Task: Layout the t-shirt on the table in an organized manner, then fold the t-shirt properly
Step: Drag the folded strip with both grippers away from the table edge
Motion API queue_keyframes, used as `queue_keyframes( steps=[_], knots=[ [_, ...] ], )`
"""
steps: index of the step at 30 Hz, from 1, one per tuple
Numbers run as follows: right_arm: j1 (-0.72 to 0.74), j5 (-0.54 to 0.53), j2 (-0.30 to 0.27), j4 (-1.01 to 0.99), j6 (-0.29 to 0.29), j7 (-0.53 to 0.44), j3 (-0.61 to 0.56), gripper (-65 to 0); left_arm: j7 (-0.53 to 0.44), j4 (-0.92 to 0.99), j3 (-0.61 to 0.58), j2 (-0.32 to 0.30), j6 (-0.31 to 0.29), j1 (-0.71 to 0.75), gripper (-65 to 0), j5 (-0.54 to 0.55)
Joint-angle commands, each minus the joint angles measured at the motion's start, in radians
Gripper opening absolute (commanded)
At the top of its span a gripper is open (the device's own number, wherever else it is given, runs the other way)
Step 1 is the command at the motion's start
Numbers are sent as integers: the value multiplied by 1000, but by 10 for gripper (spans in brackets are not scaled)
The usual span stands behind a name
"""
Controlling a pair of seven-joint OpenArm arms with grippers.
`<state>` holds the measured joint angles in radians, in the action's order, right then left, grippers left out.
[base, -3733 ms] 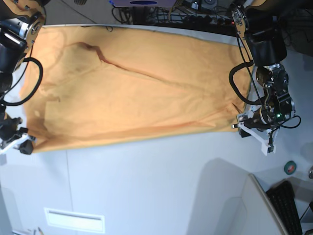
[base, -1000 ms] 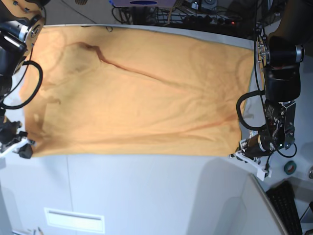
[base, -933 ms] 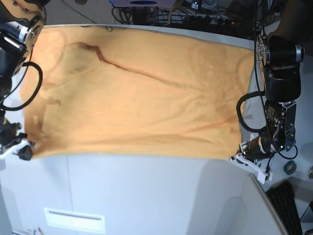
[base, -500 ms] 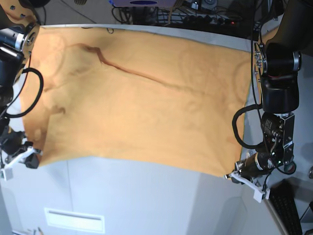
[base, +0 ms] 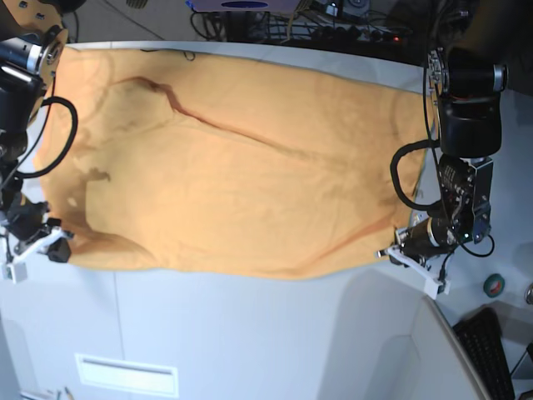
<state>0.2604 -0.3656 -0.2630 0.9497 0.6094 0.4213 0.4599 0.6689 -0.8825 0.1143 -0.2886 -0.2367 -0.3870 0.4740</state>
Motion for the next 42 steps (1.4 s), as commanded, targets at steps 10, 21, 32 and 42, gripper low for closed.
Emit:
queue_keyframes(
  steps=[10,21,32,42],
  knots=[
    [-94,-19,-45,128,4,4,4,-650,56,-192,12,-64,-6,98,-650,22],
    [-224,-22,-45,292,4,72,12,-650,91,-298,14,-119,-6,210,-650,22],
    [-378,-26,-37,506,-1,192,13,-650,91,-304,14,-125,-6,239,-650,22],
    [-533,-23,26,662,4,201,113,-650,91,-415,14,-146,-6,337,-650,22]
  ],
)
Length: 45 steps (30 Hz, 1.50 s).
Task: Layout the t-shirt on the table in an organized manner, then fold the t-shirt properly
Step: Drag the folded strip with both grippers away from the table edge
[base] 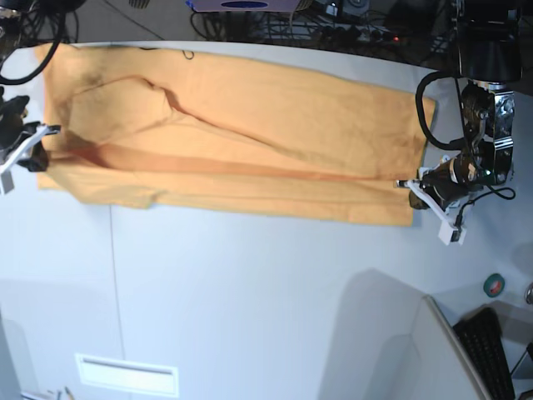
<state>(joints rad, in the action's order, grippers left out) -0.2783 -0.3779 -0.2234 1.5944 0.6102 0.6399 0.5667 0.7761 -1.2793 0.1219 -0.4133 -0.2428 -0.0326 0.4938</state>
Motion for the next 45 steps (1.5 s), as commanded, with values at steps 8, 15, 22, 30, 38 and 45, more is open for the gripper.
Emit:
queue_keyframes(
  steps=[8,15,22,30,38,45],
  knots=[
    [-78,-11,14,57,3,-18,8,-650,-16,-58,6,-23,0,47,-650,3],
    [-172,-14,15,159,3,-18,9,-650,15,-79,6,-23,0,56,-650,3],
    [-184,-10,38,159,3,54,11,-650,62,-184,6,-23,0,116,-650,-4],
    [-220,-10,45,131,4,51,9,-650,62,-182,6,-51,0,138,-650,-5],
    [-226,-10,45,88,4,51,9,-650,62,-118,6,-62,0,138,-650,-7],
    [-226,-10,45,87,4,53,5,-650,61,-118,6,-62,0,138,-650,-7]
  ],
)
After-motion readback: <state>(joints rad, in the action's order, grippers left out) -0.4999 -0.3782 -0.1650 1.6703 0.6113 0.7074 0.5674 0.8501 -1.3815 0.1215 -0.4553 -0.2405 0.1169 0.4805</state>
